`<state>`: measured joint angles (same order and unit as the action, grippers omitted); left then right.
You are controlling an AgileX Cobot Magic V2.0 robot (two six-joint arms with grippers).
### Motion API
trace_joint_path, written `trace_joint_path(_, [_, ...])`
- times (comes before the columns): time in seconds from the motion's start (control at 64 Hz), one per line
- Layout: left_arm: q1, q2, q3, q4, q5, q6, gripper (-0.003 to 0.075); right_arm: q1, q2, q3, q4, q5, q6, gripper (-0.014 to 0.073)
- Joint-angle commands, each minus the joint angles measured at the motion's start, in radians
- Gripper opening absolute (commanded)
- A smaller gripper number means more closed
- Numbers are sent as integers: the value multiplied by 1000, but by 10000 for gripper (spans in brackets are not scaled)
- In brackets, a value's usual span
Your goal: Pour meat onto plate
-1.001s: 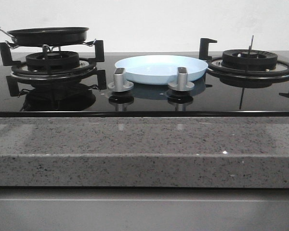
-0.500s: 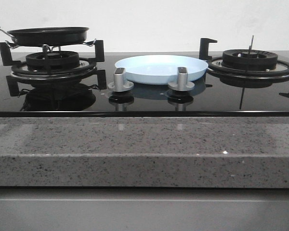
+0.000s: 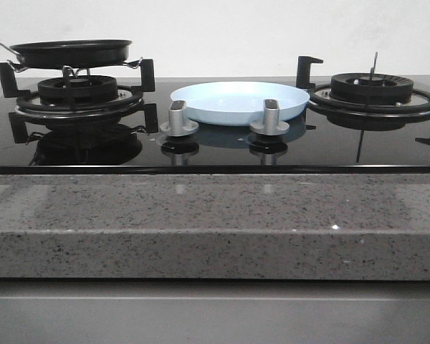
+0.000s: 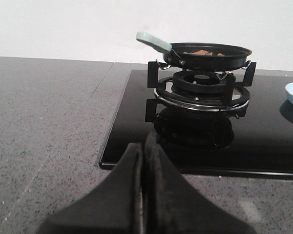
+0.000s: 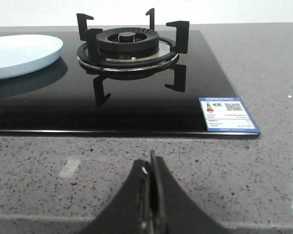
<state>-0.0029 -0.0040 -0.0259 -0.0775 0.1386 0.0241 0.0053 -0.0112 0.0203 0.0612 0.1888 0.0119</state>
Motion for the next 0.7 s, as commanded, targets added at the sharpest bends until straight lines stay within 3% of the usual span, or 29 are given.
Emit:
trace_joint_path(0.0, [-7,-4,-93,-11,-38,-3,-20,-6,-16,-72,4,-43,-3,-59])
trace_joint_path(0.203, [-7,170,-276,-13,63,-11,-20,-6,56,-273,4,60,-3,-59])
trace_joint_path(0.391, [-7,412,-425,-13,53,-11,-20,-6,255,-449,0,118,-3,-59])
trace_joint_path(0.688, [-7,502,-483,-13,20,-11,-20,-6,398,-520,-3,93,-3,-55])
